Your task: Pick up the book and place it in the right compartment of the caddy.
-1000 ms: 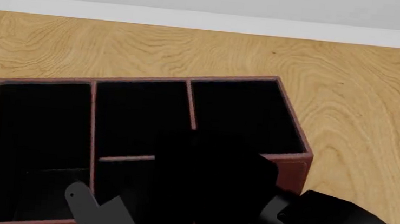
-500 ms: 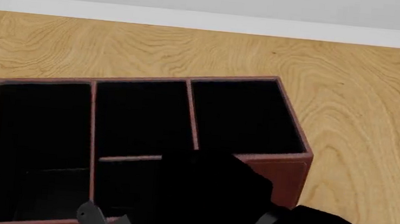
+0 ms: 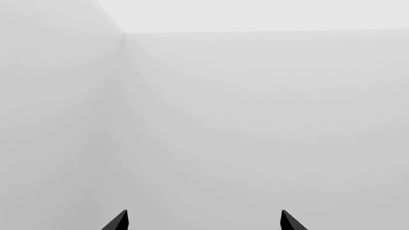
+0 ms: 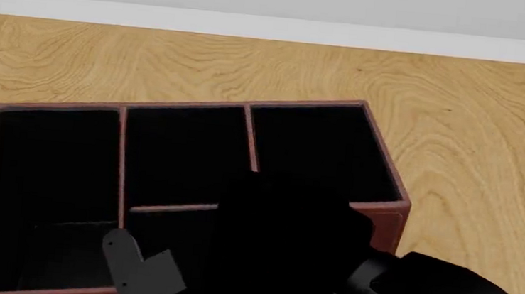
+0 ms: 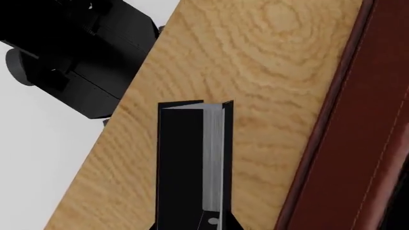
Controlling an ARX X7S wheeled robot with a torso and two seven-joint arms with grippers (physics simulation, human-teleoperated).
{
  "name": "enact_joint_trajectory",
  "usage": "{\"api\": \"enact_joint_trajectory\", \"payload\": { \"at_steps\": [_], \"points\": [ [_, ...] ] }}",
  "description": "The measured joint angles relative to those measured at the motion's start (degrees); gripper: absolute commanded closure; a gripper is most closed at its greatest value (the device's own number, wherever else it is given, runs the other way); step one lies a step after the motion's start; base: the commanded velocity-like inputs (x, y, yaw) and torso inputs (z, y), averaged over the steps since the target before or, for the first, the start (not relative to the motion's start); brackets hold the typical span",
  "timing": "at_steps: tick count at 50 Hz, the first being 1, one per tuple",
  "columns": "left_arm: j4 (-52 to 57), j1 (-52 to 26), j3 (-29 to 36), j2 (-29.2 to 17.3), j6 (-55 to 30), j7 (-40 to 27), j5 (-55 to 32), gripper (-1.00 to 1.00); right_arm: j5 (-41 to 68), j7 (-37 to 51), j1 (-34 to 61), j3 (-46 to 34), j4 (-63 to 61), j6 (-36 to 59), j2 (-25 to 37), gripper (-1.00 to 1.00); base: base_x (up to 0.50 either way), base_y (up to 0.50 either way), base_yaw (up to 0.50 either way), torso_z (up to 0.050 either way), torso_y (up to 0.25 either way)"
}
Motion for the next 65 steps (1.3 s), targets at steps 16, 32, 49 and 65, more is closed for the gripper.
{"api": "enact_joint_trajectory", "payload": {
  "at_steps": [16,32,49,65],
  "points": [
    [0.3,-1.0,0.2,-0.5,-0.5,-0.8,-1.0,-1.00,4.6,1.3,3.8,3.7,-12.0,5.0,5.5,1.00,0.00,0.00,0.00,0.000,0.000],
    [1.3,-2.3,0.2,-1.2,-1.9,-2.1,-2.5,-1.00,9.3,2.7,6.6,7.2,-21.5,8.6,9.7,1.00,0.00,0.00,0.00,0.000,0.001],
    [1.7,-2.5,0.0,-1.8,-2.1,-2.9,-3.3,-1.00,13.4,5.3,10.4,12.2,-28.4,10.9,14.1,1.00,0.00,0.00,0.00,0.000,0.001],
    [1.5,-2.8,0.5,-2.2,-1.8,-3.5,-3.7,-1.00,16.2,8.5,14.5,18.0,-30.0,11.2,16.2,1.00,0.00,0.00,0.00,0.000,0.001]
  ]
}}
